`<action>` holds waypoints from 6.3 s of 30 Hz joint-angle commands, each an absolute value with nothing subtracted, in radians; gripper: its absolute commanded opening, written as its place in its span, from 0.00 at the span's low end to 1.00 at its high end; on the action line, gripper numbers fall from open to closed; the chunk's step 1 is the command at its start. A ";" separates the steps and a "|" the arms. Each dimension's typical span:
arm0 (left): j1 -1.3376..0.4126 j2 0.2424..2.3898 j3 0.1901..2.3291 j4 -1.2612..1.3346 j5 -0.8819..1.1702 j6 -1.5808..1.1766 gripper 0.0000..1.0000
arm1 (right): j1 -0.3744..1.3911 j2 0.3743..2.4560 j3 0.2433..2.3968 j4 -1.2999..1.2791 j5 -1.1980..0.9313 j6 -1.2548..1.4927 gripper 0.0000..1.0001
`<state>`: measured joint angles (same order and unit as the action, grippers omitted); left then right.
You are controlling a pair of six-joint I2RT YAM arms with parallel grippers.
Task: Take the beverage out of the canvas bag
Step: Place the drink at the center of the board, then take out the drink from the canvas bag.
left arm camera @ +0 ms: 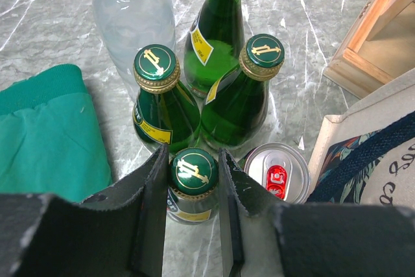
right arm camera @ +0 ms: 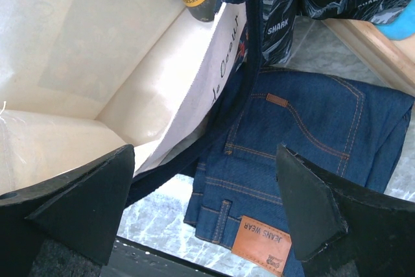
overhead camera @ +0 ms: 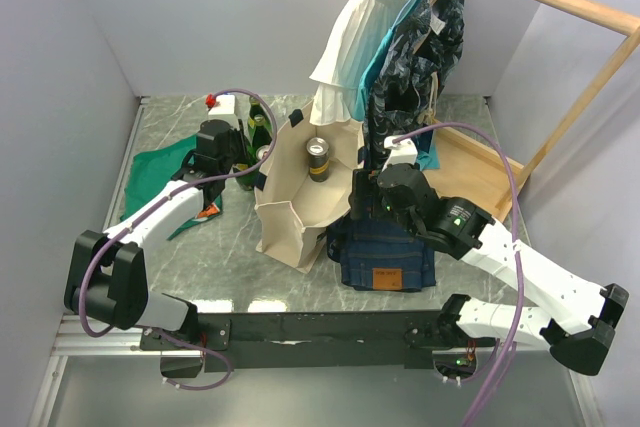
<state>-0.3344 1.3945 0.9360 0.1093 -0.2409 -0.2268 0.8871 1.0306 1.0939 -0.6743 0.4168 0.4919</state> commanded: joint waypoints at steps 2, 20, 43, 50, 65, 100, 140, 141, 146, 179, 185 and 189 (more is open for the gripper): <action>-0.342 1.359 0.988 0.235 -0.248 -0.245 0.27 | 0.882 1.016 1.109 -0.661 0.423 0.485 0.95; -0.357 1.350 1.009 0.183 -0.279 -0.245 0.46 | 0.882 0.999 1.092 -0.658 0.422 0.495 0.95; -0.377 1.235 1.092 -0.041 -0.319 -0.288 0.94 | 0.882 1.134 1.198 -0.652 0.403 0.422 0.95; -0.377 1.209 1.158 -0.138 -0.307 -0.285 0.96 | 0.882 1.143 1.216 -0.627 0.371 0.431 0.95; -0.377 1.129 1.311 -0.299 -0.170 -0.294 0.96 | 0.882 1.114 1.186 -0.583 0.351 0.442 0.95; -0.699 1.454 1.692 -0.522 0.110 -0.213 0.96 | 0.881 0.983 1.049 -0.591 0.396 0.525 0.93; -0.706 1.752 1.641 -0.457 -0.152 -0.248 0.96 | 0.879 0.965 1.032 -0.606 0.423 0.508 0.94; -0.706 1.756 1.640 -0.439 -0.175 -0.253 0.96 | 0.879 0.966 1.032 -0.607 0.425 0.506 0.94; -0.706 1.784 1.640 -0.410 -0.222 -0.255 0.96 | 0.879 0.968 1.031 -0.621 0.440 0.508 0.94; -0.666 1.922 1.670 -0.327 -0.241 -0.313 0.97 | 0.862 1.005 1.034 -0.629 0.460 0.491 0.94; -0.661 1.937 1.686 -0.334 -0.229 -0.319 0.96 | 0.856 1.006 1.034 -0.629 0.460 0.488 0.94; -0.661 1.939 1.681 -0.334 -0.216 -0.319 0.96 | 0.854 1.005 1.032 -0.627 0.459 0.488 0.95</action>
